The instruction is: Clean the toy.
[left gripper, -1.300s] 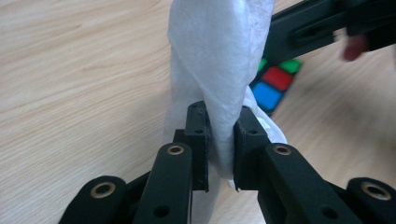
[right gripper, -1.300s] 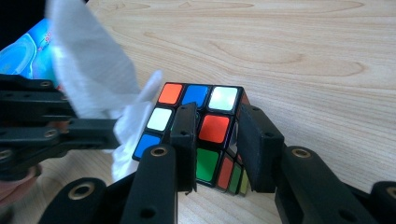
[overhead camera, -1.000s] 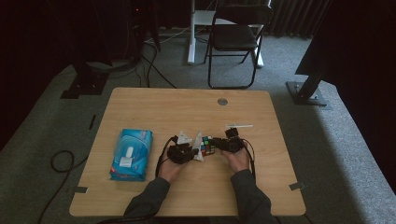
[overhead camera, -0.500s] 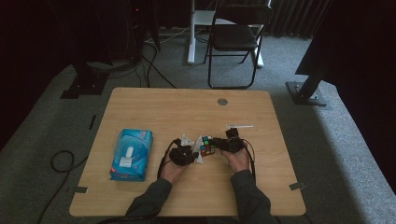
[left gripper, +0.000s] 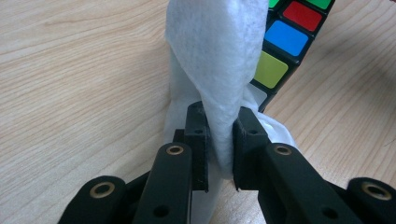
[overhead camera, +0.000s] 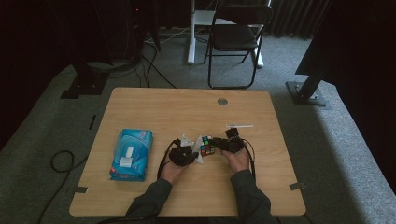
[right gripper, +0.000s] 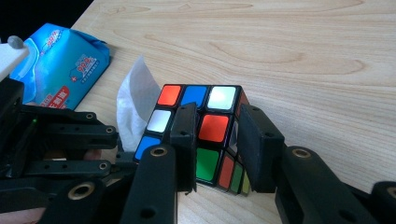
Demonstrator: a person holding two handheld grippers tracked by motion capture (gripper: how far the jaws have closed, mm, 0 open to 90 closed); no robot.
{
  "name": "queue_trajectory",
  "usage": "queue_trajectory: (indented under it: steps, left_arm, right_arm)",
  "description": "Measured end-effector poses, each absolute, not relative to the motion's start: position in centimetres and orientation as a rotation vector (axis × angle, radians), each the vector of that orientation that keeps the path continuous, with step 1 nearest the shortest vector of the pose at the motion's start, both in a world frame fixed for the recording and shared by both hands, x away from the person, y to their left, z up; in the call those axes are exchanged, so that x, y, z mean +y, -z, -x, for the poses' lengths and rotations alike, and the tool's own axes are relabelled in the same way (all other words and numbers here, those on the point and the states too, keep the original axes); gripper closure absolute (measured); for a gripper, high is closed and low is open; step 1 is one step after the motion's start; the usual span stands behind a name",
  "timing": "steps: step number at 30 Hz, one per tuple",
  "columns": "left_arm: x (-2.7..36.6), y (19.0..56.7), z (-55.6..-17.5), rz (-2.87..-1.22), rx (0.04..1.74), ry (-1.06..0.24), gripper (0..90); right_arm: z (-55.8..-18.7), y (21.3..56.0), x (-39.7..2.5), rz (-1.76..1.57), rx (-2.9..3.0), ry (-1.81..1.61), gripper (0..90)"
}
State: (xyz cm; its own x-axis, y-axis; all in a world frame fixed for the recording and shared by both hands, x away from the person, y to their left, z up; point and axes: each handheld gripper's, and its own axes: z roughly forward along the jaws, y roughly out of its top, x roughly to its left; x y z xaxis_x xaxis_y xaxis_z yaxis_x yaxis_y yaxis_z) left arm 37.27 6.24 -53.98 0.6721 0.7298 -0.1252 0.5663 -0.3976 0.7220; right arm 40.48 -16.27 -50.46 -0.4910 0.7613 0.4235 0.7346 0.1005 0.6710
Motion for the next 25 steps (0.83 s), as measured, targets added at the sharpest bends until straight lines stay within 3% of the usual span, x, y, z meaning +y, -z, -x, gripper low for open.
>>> queue_trajectory:
  steps: [25]
  left_arm:
    - [11.8, 50.7, -36.2, -1.967, 1.080, -0.361, 79.1]
  right_arm:
    - [-39.4, 49.3, -17.8, -1.521, 2.186, -1.335, 63.8]
